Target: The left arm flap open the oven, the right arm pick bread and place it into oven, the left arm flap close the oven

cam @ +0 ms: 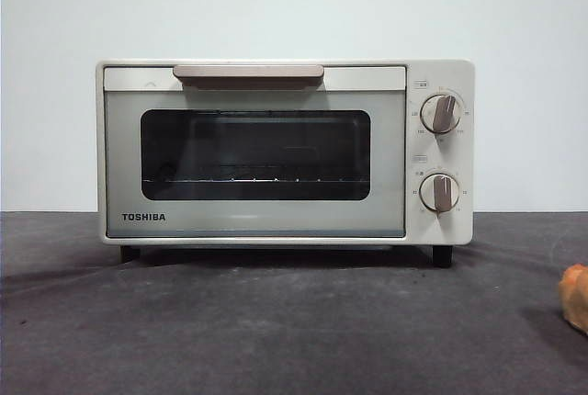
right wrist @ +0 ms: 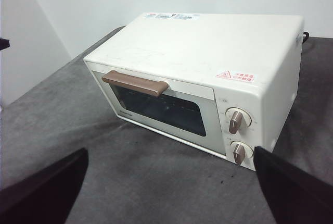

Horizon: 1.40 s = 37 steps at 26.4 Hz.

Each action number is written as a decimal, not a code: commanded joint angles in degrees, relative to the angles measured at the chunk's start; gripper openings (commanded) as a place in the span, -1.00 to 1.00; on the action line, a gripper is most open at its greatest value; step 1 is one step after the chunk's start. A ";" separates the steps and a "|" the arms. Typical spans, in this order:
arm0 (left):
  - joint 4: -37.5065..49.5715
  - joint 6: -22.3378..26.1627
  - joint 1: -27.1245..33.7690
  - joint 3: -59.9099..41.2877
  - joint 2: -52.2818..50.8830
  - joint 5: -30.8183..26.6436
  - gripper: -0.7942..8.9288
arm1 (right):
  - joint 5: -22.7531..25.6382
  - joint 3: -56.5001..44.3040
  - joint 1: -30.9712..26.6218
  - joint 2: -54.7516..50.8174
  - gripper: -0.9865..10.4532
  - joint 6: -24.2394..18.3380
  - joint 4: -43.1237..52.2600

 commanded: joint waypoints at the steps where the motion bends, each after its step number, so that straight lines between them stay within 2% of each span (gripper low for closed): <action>1: 0.63 0.76 -0.22 1.07 0.28 0.26 0.19 | -0.17 0.79 0.22 0.26 0.08 2.08 0.26; 7: 0.00 0.68 -0.22 1.07 0.28 0.26 0.19 | -0.11 0.76 0.22 1.75 0.08 2.10 -2.78; 13: -0.68 0.70 -0.22 1.07 0.33 0.26 0.19 | 0.92 -0.55 0.22 9.97 0.07 2.10 -10.73; 22: -0.72 0.70 -0.83 1.07 0.33 0.26 0.19 | 10.10 -1.99 1.95 26.77 0.07 2.25 -15.15; 27: -0.76 0.70 -1.25 1.07 0.33 0.26 0.19 | 15.30 -3.32 6.93 36.85 0.07 4.28 -13.44; 30: -0.74 0.72 -1.25 1.07 0.33 0.26 0.19 | 16.06 -3.72 8.87 41.83 0.07 6.25 -11.63; 33: -0.76 0.70 -1.22 1.07 0.33 0.26 0.19 | 21.79 -3.76 9.94 46.29 0.07 7.43 -11.63; 37: -0.85 0.72 -1.25 1.07 0.33 0.26 0.19 | 22.53 -4.55 9.94 51.41 0.07 7.23 -10.01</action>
